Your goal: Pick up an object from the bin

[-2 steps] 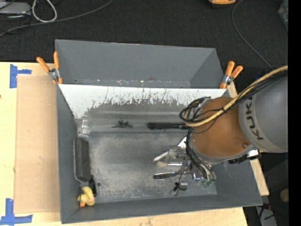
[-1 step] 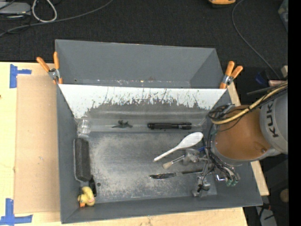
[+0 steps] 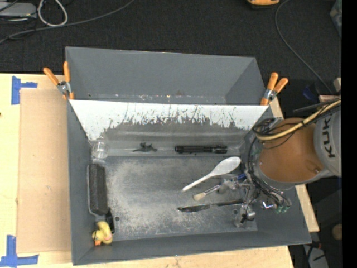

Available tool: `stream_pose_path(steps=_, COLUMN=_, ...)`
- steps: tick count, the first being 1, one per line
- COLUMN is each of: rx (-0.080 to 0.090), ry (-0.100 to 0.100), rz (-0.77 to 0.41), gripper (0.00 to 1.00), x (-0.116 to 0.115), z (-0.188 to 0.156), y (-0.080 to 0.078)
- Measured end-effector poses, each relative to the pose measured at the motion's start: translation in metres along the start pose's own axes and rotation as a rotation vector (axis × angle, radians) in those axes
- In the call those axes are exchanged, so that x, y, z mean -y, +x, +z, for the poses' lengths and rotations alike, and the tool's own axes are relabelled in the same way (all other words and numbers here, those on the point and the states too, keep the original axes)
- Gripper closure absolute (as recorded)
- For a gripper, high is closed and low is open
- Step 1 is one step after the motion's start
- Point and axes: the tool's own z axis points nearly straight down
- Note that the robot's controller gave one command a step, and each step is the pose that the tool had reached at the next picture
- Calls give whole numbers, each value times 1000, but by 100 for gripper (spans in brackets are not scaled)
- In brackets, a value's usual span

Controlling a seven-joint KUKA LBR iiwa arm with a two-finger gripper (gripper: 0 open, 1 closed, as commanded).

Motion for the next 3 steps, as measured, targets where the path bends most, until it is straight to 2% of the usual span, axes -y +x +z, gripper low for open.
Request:
stream_pose_path(steps=1, rx=0, ry=1, rz=-256, gripper=0, x=-56, z=1, y=-4)
stream_pose_path(steps=2, rx=-1, ry=0, rz=-312, gripper=100, x=-86, z=1, y=-8)
stream_pose_path(steps=3, rx=-1, ry=0, rz=-320, gripper=100, x=-82, z=0, y=-7)
